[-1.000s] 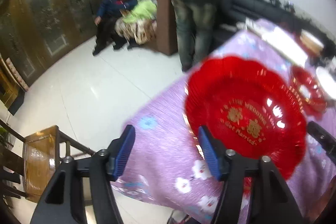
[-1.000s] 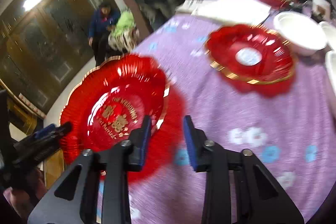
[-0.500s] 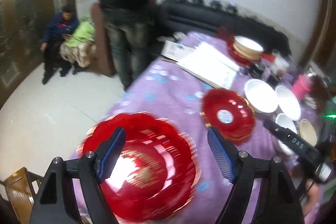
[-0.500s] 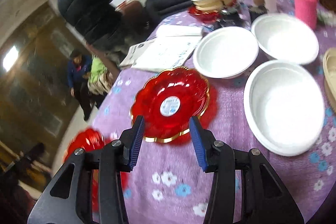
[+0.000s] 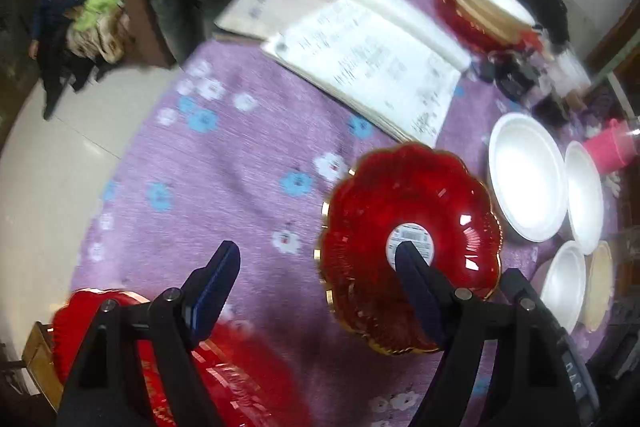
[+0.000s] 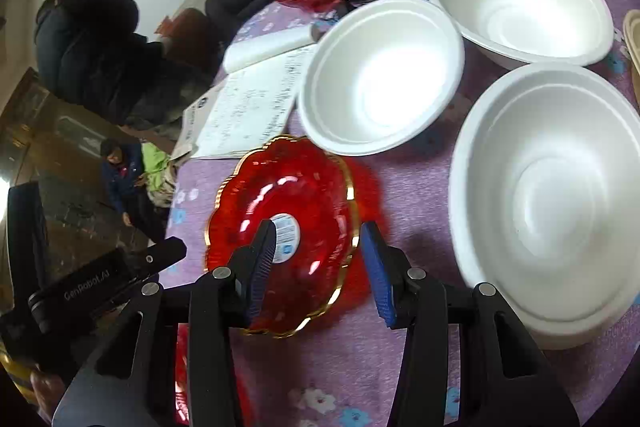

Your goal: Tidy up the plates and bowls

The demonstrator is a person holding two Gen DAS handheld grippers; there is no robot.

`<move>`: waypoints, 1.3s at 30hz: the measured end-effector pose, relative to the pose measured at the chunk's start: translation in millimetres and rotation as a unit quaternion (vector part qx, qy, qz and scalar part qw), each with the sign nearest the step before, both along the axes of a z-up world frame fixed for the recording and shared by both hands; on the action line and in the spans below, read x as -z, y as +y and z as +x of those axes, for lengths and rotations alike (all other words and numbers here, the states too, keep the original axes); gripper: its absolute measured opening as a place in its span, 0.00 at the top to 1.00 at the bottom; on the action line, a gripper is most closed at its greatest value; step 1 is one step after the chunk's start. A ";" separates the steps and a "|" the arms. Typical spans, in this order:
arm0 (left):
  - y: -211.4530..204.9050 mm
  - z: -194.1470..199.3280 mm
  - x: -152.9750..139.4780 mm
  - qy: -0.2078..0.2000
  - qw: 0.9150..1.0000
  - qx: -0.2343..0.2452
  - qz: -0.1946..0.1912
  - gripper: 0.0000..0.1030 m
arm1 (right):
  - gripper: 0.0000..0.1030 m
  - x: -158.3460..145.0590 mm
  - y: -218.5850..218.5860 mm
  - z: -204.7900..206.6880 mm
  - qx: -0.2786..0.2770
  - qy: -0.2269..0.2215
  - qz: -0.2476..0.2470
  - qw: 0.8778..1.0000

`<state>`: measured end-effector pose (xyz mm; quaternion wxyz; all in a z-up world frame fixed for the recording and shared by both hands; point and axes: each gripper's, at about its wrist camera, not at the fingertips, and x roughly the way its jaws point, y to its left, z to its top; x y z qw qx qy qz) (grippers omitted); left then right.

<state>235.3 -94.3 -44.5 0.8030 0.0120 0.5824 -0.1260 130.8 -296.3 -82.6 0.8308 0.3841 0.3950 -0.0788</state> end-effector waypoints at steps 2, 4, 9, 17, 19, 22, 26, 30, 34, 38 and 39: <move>-1.7 4.1 6.7 0.010 1.000 -0.004 -0.002 0.22 | 0.57 4.9 -2.9 1.5 0.001 0.001 0.006 1.000; -4.7 8.2 15.4 0.027 1.000 0.001 -0.003 0.22 | 0.57 9.6 -4.2 3.6 -0.009 0.007 0.014 1.000; -6.6 12.4 31.3 0.042 0.999 -0.005 0.008 0.23 | 0.56 25.8 -3.0 11.5 -0.024 0.029 0.036 0.999; -5.3 10.7 38.2 0.042 0.999 -0.003 0.019 0.24 | 0.51 31.1 -4.6 13.0 -0.025 0.021 0.040 0.999; -4.6 11.3 42.4 0.047 0.999 -0.004 0.017 0.24 | 0.48 30.0 -2.5 13.8 -0.026 0.017 0.033 0.999; -2.6 13.3 47.3 0.047 0.999 -0.007 0.019 0.29 | 0.47 28.6 1.2 17.1 -0.031 0.007 0.008 0.999; -2.8 14.9 49.2 0.046 0.999 -0.003 0.027 0.32 | 0.48 26.0 4.8 21.9 -0.038 -0.002 -0.025 0.999; -2.1 15.2 49.0 0.038 0.999 -0.004 0.037 0.39 | 0.56 23.7 9.7 24.7 -0.043 0.004 -0.065 0.997; -5.4 13.2 47.1 0.033 0.999 0.003 0.037 0.49 | 0.86 25.3 9.1 28.3 -0.041 0.019 -0.086 0.995; -13.7 8.5 44.9 0.029 0.999 0.012 0.034 0.66 | 0.87 26.2 9.3 30.0 -0.042 0.021 -0.102 0.994; -16.6 6.3 45.2 0.027 0.999 0.015 0.033 0.71 | 0.88 26.4 9.2 30.0 -0.042 0.019 -0.103 0.994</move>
